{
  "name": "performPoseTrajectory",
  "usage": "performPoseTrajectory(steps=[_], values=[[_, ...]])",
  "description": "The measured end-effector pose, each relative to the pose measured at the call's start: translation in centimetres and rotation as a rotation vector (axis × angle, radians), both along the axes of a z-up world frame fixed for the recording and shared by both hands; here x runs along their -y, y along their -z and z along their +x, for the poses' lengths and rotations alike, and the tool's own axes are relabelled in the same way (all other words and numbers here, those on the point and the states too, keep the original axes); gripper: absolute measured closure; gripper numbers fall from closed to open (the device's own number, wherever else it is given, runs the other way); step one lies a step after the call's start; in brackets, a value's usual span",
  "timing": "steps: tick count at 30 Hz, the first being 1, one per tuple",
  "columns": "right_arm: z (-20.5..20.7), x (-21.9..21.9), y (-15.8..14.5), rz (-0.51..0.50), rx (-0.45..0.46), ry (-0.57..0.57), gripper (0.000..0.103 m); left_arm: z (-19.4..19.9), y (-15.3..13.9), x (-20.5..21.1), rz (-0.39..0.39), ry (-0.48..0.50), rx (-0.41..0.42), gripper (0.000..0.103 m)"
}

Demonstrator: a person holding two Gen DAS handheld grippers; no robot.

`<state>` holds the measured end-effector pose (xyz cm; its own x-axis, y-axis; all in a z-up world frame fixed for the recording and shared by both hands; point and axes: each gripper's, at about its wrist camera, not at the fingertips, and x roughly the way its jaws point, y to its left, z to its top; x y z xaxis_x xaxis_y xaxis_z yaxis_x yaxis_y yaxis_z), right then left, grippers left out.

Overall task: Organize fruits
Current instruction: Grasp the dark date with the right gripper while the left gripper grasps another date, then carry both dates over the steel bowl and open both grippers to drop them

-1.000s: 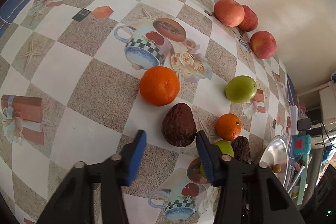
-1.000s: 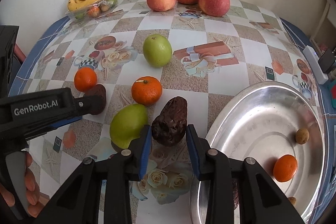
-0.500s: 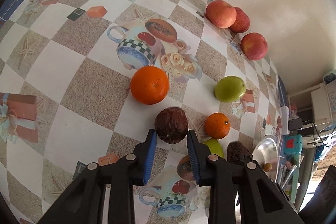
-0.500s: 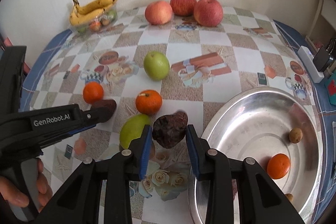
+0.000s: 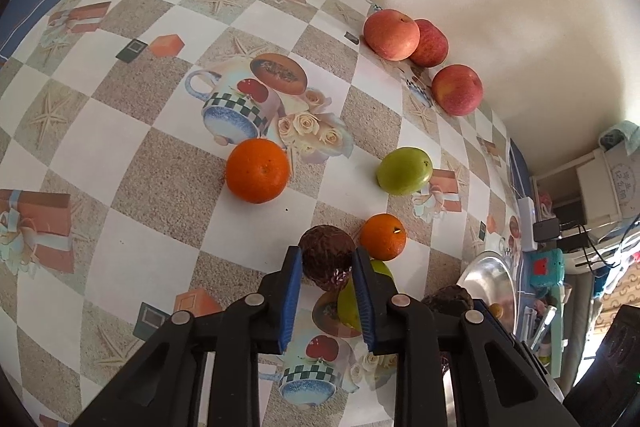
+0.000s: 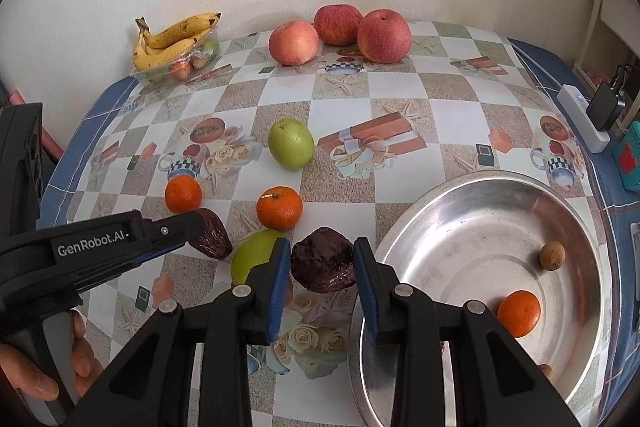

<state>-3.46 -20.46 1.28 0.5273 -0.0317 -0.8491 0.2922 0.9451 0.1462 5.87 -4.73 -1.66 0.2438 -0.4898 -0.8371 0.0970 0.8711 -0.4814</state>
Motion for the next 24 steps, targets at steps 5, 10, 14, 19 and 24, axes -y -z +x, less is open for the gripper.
performPoseTrajectory(steps=[5,10,14,19,24], values=[[-0.2,0.2,-0.4,0.004,0.011,0.006,0.069,-0.1,-0.5,-0.1,-0.009,0.001,0.006,0.076],[-0.7,0.6,-0.9,0.011,0.028,0.019,0.07,-0.5,-1.6,0.2,-0.034,0.023,0.029,0.076],[-1.1,0.9,-1.4,0.01,0.041,0.025,0.07,-0.9,-2.5,0.7,-0.05,0.043,0.049,0.076],[-1.5,1.0,-2.2,0.008,0.065,0.03,0.07,-1.2,-3.0,1.0,-0.06,0.058,0.062,0.076],[-2.0,1.5,-2.8,0.01,0.085,0.044,0.07,-1.7,-3.4,1.7,-0.073,0.086,0.073,0.076]])
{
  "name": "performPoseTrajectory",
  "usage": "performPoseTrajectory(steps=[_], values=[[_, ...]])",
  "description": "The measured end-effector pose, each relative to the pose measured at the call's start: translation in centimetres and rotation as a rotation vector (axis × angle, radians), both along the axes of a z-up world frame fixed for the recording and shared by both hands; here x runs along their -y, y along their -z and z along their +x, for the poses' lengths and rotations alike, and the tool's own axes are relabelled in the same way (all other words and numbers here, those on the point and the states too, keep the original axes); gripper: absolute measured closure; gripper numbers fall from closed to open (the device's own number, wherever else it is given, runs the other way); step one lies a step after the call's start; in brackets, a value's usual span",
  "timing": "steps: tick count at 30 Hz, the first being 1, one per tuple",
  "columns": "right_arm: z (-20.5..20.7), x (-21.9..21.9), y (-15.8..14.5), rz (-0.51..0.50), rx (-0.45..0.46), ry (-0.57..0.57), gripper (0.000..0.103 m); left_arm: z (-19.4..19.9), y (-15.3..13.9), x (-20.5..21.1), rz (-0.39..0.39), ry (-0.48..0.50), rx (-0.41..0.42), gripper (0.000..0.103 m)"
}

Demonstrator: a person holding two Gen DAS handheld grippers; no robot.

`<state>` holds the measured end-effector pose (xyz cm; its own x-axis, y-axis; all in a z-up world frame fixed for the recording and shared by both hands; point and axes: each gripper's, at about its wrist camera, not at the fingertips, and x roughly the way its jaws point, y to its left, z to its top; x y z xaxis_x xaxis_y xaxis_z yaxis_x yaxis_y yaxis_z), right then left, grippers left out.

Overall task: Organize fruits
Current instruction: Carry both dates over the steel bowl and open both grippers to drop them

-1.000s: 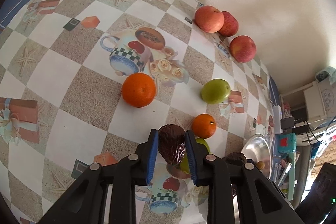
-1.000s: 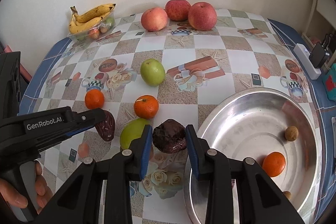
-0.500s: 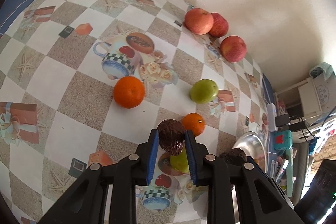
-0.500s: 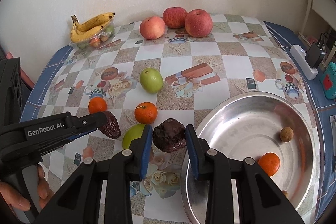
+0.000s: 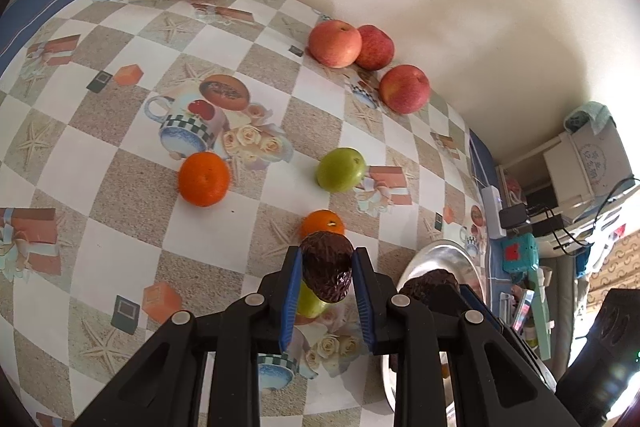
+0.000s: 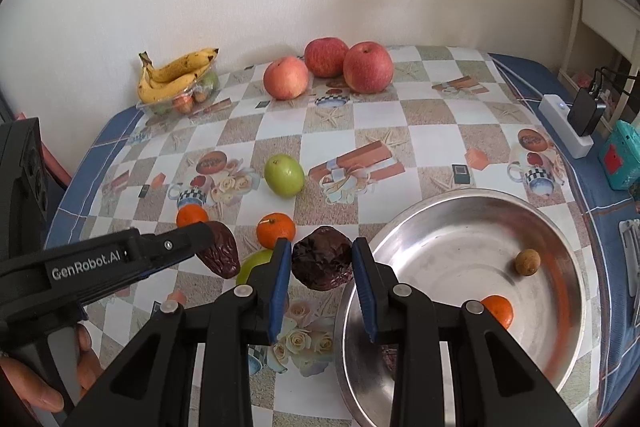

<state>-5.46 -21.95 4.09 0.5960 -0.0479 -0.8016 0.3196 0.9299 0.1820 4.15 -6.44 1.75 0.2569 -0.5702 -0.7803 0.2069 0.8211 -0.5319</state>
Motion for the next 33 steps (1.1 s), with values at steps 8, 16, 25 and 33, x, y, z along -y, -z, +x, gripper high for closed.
performPoseTrajectory(steps=[8,16,25,33], values=[[-1.5,3.1,0.4,-0.001,-0.036,0.108,0.07,-1.4,-0.4,2.4,-0.006,0.076,0.012,0.076],[-4.0,6.9,0.4,-0.001,-0.048,0.235,0.07,-3.7,-0.6,6.2,-0.001,0.194,0.028,0.076],[-5.2,8.6,0.5,0.022,-0.053,0.301,0.07,-5.9,-0.1,9.3,0.005,0.317,0.017,0.075],[-4.9,8.3,0.7,0.018,-0.06,0.292,0.07,-5.3,0.5,8.4,0.025,0.281,0.0,0.075]])
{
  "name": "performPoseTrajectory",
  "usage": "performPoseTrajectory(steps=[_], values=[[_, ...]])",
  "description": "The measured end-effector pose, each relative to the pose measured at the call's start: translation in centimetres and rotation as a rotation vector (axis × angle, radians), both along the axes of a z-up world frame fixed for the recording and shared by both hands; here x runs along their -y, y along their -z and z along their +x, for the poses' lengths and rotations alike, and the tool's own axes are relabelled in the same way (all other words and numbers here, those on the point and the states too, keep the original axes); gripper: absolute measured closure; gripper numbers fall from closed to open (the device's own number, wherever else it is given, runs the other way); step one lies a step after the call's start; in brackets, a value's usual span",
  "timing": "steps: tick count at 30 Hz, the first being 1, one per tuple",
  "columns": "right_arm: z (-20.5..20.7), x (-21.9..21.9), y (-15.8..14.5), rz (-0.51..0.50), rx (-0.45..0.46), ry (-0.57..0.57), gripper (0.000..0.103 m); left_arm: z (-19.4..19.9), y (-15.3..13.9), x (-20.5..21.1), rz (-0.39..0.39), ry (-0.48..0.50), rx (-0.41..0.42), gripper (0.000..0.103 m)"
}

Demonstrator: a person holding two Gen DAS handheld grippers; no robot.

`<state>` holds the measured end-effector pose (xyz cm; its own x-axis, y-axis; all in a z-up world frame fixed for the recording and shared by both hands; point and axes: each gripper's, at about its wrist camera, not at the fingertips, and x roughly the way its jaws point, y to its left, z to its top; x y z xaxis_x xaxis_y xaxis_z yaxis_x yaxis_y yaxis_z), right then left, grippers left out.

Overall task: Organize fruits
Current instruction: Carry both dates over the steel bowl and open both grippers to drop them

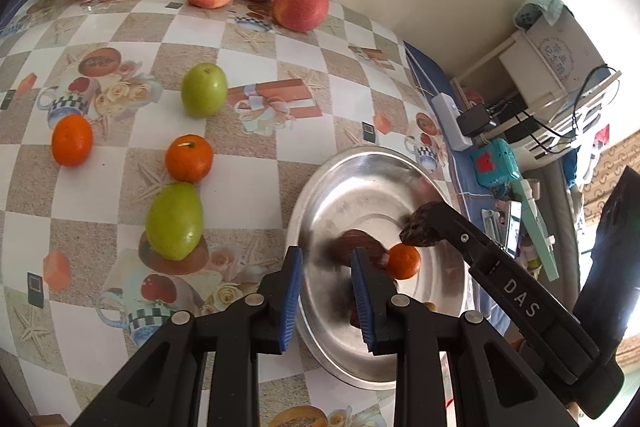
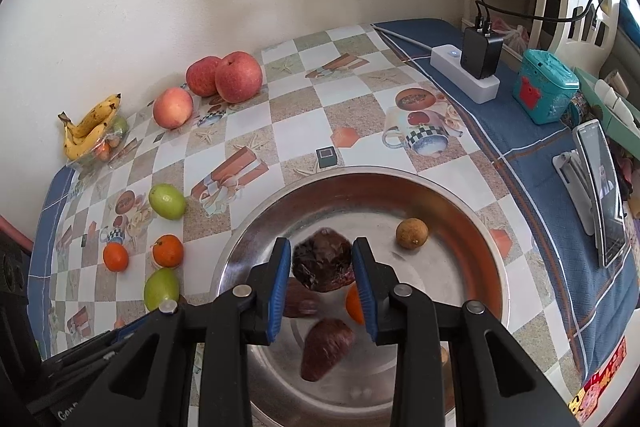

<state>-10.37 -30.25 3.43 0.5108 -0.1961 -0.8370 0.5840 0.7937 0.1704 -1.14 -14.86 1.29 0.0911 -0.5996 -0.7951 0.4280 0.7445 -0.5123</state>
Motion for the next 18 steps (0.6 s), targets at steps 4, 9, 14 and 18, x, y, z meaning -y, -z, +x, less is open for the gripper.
performPoseTrajectory(steps=[4,9,14,18], values=[[0.1,-0.1,0.1,-0.001,-0.003,-0.002,0.069,0.4,0.2,-0.6,0.012,-0.026,-0.007,0.075],[0.3,-0.4,0.2,-0.003,-0.009,-0.01,0.069,0.8,0.4,-1.2,0.025,-0.051,-0.01,0.075],[0.6,-0.7,0.3,-0.005,-0.018,-0.025,0.069,1.1,0.5,-1.4,0.043,-0.064,-0.004,0.075],[0.7,-0.9,0.5,-0.004,-0.027,-0.03,0.069,1.3,0.7,-1.7,0.059,-0.077,-0.006,0.075]])
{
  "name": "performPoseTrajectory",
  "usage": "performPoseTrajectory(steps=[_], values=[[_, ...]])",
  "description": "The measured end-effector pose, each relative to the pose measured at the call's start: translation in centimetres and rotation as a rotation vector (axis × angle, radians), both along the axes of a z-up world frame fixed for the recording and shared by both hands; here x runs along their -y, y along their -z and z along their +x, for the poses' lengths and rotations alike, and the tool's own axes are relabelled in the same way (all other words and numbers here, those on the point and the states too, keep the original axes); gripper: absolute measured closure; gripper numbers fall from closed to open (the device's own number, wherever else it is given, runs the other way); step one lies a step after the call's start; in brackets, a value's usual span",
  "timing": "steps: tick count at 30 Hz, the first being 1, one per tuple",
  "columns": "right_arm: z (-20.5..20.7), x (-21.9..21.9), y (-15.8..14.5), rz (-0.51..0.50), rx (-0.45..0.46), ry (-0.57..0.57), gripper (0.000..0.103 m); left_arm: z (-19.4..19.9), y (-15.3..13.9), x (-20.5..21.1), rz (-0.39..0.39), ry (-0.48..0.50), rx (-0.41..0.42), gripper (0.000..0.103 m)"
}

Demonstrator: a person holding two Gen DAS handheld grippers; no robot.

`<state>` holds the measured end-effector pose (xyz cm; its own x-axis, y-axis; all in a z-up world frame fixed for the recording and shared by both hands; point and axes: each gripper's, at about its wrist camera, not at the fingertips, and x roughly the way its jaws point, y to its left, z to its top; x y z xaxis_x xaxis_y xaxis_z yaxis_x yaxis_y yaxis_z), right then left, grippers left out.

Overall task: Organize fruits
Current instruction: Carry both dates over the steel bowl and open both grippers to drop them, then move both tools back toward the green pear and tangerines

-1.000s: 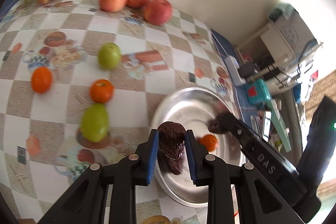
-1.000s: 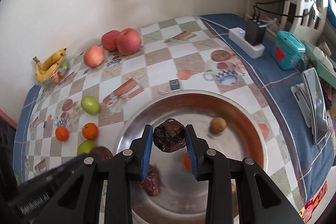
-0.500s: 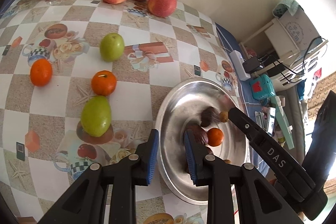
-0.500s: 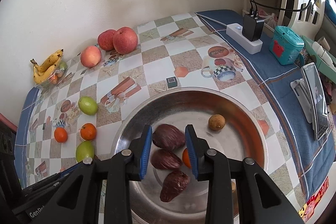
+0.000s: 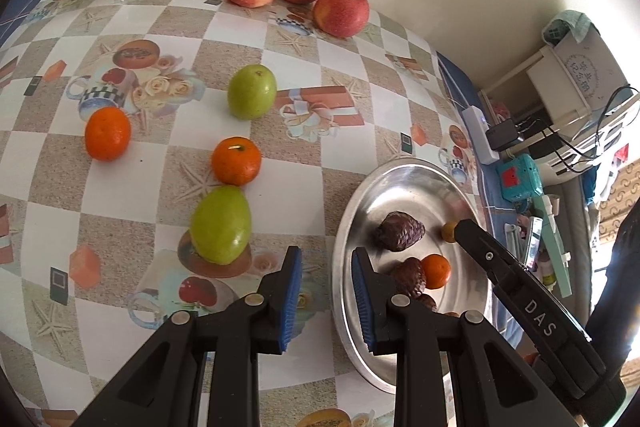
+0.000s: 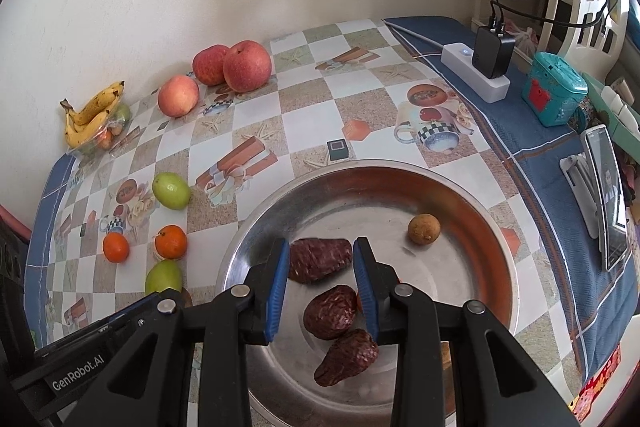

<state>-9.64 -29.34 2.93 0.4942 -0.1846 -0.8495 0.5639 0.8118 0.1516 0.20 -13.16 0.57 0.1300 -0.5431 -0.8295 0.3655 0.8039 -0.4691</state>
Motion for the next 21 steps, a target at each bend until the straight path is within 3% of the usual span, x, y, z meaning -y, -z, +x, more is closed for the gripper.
performPoseTrajectory(steps=[10,21], values=[[0.6,-0.7,0.4,-0.001,-0.024,-0.028,0.069,0.7,0.1,-0.9,0.028,-0.039,0.004,0.074],[0.9,-1.1,0.7,-0.003,-0.038,-0.044,0.069,1.6,0.3,-2.3,0.055,-0.1,0.01,0.057]])
